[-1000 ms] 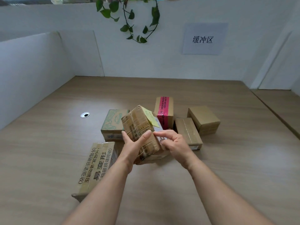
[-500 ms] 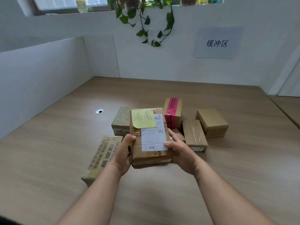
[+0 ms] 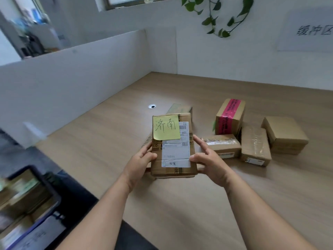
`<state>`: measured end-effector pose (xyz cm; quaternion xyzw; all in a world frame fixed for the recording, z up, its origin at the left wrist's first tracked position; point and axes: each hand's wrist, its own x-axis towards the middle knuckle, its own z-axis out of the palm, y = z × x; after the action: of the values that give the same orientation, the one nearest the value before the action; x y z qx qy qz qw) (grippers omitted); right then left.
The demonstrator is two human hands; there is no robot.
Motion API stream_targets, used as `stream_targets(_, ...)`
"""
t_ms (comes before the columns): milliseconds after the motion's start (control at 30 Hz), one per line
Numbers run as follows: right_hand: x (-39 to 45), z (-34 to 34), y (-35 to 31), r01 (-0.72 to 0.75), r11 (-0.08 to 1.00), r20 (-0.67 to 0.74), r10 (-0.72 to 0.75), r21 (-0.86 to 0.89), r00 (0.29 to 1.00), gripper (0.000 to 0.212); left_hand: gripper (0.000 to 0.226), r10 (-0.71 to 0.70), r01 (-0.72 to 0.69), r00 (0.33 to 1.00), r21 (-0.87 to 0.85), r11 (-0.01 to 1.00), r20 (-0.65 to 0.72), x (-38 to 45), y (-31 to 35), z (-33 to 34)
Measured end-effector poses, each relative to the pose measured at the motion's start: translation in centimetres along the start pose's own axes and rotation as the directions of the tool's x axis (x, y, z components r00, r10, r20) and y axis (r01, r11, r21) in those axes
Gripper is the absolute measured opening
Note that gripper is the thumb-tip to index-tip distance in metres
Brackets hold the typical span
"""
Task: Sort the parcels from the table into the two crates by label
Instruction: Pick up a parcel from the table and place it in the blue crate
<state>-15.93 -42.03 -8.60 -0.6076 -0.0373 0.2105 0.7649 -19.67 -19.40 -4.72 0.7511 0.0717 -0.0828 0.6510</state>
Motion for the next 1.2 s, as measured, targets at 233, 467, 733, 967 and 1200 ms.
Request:
stream_targets(233,0.6,3.3,0.5,-0.011,0.999,0.061,0.013,-0.031,0.998,0.084,0.057,0.059,-0.055,0.997,0.085,0.995,-0.049,-4.0,-2.2,-4.3)
stream_targets(467,2.8,8.7,0.7,-0.012,0.996,0.123,0.023,-0.089,0.992,0.073,0.049,0.082,-0.065,0.985,0.119,0.991,-0.150,-6.7,-4.2,-9.4)
stream_targets(733,6.3,21.4,2.4,-0.053,0.977,0.353,0.124,-0.205,0.927,0.095,0.033,0.069,-0.056,0.942,0.048,0.997,-0.329,-10.4,-6.4,-19.7)
stream_targets(967,9.4,33.2,4.9,-0.039,0.935,0.375,0.179,-0.352,0.910,0.088,0.038,0.029,-0.015,0.911,0.037,0.999,-0.412,-13.6,-9.8,-29.7)
stream_targets(1200,11.2,43.6,9.4,-0.113,0.945,0.422,0.241,-0.307,0.874,0.067,0.050,-0.036,0.071,0.838,0.044,0.997,-0.544,-18.1,-14.6,-39.8)
